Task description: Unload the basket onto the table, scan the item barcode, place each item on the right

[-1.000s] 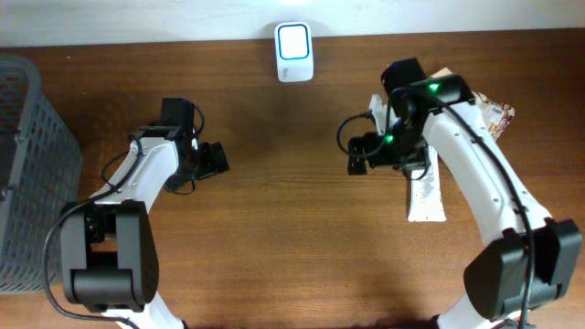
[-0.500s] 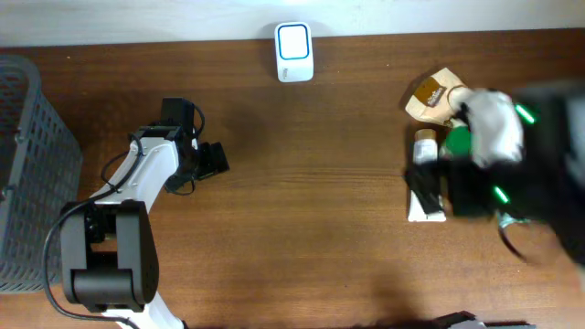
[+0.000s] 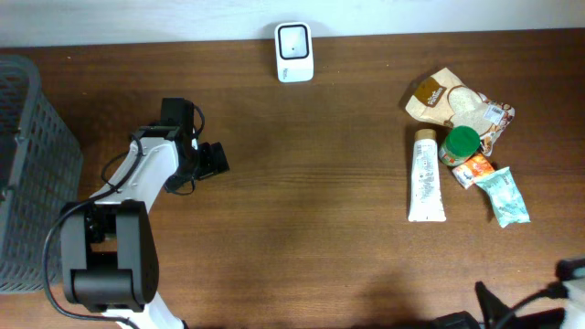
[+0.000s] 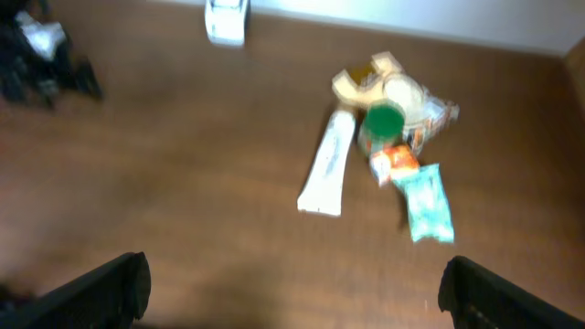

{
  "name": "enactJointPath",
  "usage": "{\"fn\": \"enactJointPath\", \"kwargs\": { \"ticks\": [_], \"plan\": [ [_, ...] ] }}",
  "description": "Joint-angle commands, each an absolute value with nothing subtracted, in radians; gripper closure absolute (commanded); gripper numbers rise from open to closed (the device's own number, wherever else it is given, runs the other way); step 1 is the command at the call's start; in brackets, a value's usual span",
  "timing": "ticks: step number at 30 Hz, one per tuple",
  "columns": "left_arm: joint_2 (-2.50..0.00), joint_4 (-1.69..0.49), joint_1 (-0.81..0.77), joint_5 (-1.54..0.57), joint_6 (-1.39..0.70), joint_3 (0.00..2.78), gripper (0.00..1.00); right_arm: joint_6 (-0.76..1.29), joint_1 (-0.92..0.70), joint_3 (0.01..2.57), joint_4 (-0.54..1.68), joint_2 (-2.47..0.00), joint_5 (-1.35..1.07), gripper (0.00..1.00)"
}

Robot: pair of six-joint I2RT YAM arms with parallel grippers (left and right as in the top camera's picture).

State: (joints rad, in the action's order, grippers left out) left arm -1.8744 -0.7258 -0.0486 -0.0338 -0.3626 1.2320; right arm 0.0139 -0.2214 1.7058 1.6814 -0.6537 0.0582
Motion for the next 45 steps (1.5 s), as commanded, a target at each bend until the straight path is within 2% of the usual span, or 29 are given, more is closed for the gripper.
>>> {"fn": "enactJointPath", "kwargs": {
  "ticks": [1,5,10,15,19,31,35,39,45],
  "plan": [
    [-1.882,-0.726,-0.050,-0.030,-0.366,1.229,0.01,0.004,-0.216,1.525,1.540,-0.580,0.108,0.02],
    [-1.882,-0.725,-0.050,-0.030,-0.366,1.229,0.01,0.003,-0.214,1.168,1.145,-0.382,0.150,0.02],
    [-1.882,-0.726,-0.050,-0.030,-0.366,1.229,0.01,0.004,-0.182,0.793,0.797,-0.170,0.170,0.02],
    [-1.882,-0.726,-0.049,-0.030,-0.366,1.229,0.01,0.004,-0.181,0.542,0.529,-0.009,0.170,0.02],
    [-1.882,-0.726,-0.050,-0.030,-0.366,1.229,0.01,0.004,-0.182,0.468,0.431,-0.004,0.170,0.02],
    [-1.882,-0.726,-0.050,-0.030,-0.366,1.229,0.01,0.005,-0.183,0.212,-0.078,-0.004,0.165,0.02],
    [-1.882,-0.726,-0.050,-0.030,-0.366,1.229,0.01,0.008,-0.183,0.094,-0.185,-0.004,0.146,0.02],
    [-1.882,-0.726,-0.050,-0.030,-0.366,1.229,0.01,0.008,-0.183,0.020,-0.199,-0.004,0.106,0.02],
    [-1.882,-0.726,-0.050,-0.030,-0.366,1.229,0.01,0.008,-0.198,0.006,0.064,-0.004,0.098,0.02]
  ]
}}
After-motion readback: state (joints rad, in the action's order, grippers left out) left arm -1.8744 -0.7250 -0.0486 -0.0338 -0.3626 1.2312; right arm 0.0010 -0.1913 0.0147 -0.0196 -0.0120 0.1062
